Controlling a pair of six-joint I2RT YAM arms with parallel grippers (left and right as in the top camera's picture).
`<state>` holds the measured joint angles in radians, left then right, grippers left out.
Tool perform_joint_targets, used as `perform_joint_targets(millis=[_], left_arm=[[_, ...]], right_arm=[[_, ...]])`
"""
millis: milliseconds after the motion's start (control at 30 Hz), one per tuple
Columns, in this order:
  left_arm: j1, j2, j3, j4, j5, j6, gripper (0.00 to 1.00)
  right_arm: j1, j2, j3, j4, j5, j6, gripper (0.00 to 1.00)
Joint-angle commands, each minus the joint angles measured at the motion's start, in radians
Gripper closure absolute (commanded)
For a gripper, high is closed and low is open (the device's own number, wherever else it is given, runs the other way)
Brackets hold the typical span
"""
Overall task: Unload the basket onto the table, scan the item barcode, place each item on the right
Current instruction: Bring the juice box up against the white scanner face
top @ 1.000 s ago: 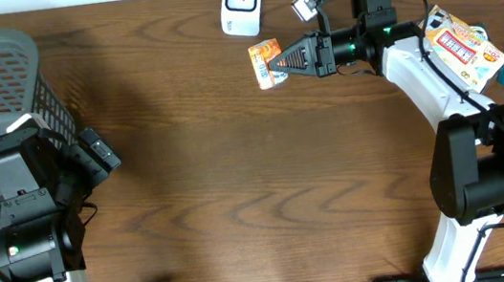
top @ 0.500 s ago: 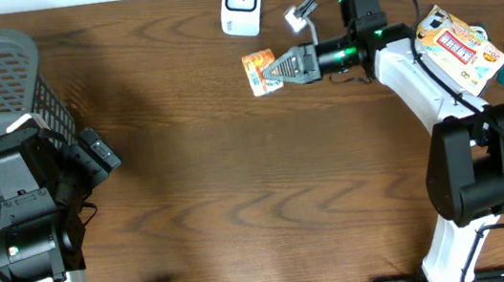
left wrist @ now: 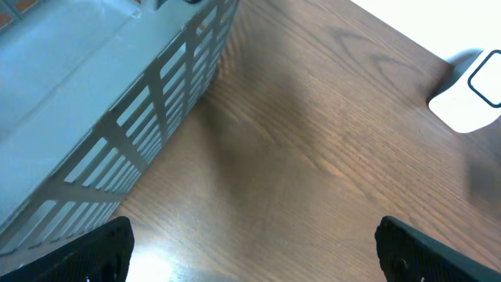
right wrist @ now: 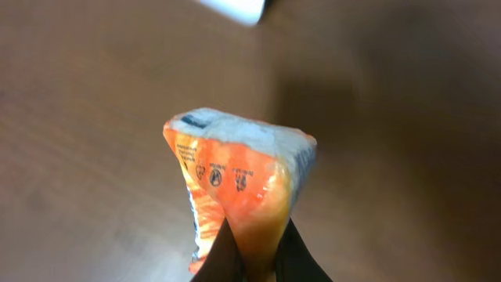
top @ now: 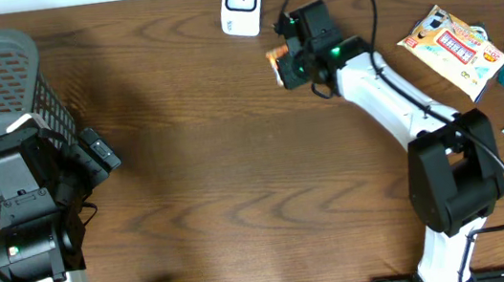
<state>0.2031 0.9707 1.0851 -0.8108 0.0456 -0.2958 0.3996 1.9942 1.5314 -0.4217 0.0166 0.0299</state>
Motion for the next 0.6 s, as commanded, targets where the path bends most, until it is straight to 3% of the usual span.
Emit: perform_joint_targets(millis=[0,300,433,567], left_arm=[[0.006,0.002,0.005,0.000,-0.012,-0.009,0.02],[0.006,0.002,0.005,0.000,-0.012,-0.009,0.02],[0.006,0.002,0.005,0.000,-0.012,-0.009,0.02],[0.006,0.002,0.005,0.000,-0.012,-0.009,0.02]], right_arm=[[0.029,-0.006,0.010,0.088,0.222,-0.156,0.99],[0.022,-0.001,0.019,0.389,0.211,-0.320,0.99],[0.006,0.059,0.148,0.337,0.158,-0.378,0.99],[0.004,0.210,0.425,0.201,0.153,-0.464,0.99]])
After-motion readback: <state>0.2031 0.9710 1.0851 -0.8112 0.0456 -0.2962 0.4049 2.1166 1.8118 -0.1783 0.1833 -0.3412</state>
